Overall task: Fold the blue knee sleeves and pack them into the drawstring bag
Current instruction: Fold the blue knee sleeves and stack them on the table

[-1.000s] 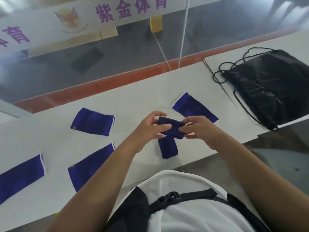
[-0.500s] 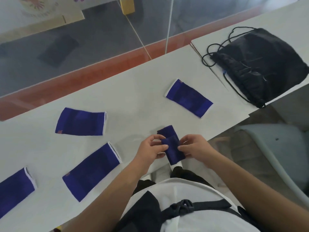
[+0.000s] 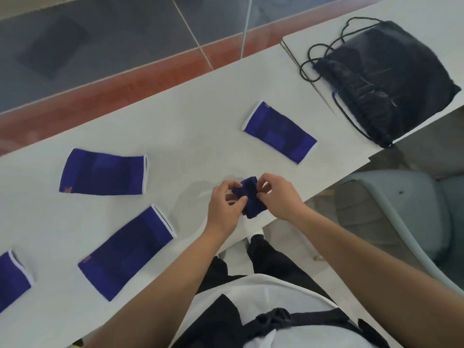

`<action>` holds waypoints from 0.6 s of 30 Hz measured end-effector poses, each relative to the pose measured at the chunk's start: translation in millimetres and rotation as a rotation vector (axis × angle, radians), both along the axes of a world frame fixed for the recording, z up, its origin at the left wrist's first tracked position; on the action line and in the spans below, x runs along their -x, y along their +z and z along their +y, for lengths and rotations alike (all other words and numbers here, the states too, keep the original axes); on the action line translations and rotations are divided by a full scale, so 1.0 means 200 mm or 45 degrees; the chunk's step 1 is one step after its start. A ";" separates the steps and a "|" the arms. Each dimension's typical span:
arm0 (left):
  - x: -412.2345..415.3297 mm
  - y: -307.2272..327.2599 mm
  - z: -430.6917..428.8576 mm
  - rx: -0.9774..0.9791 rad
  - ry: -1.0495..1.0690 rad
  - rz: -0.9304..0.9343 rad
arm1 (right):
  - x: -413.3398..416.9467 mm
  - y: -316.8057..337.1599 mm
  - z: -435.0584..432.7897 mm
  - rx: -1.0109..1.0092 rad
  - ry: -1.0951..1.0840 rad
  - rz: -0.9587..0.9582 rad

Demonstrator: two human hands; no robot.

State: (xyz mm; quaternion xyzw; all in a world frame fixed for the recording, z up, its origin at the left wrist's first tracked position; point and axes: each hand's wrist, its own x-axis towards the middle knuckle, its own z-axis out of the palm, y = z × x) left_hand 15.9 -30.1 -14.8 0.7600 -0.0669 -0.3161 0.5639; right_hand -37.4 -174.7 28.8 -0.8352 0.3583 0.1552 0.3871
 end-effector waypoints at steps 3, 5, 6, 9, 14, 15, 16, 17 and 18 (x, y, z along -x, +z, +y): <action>0.02 -0.03 -0.01 0.006 0.036 -0.008 | 0.00 -0.04 0.01 0.000 -0.018 -0.008; 0.03 -0.04 -0.03 0.023 0.086 -0.020 | 0.00 -0.06 0.01 0.006 -0.050 -0.045; 0.03 -0.04 -0.03 0.042 0.111 -0.013 | 0.00 -0.07 0.02 0.011 -0.064 -0.068; 0.05 -0.05 -0.03 0.047 0.102 -0.039 | 0.02 -0.08 0.02 -0.010 -0.090 -0.095; 0.07 -0.10 -0.03 -0.066 0.010 -0.224 | 0.04 -0.13 0.02 0.055 0.032 -0.149; 0.08 -0.11 -0.03 -0.102 -0.007 -0.277 | 0.05 -0.13 0.02 0.070 0.078 -0.165; 0.08 -0.11 -0.03 -0.159 -0.033 -0.342 | 0.06 -0.14 0.02 0.090 0.135 -0.184; 0.09 -0.11 -0.03 -0.238 -0.075 -0.415 | 0.07 -0.14 0.00 0.116 0.203 -0.203; 0.09 -0.11 -0.02 -0.329 -0.136 -0.493 | 0.08 -0.14 -0.01 0.147 0.285 -0.222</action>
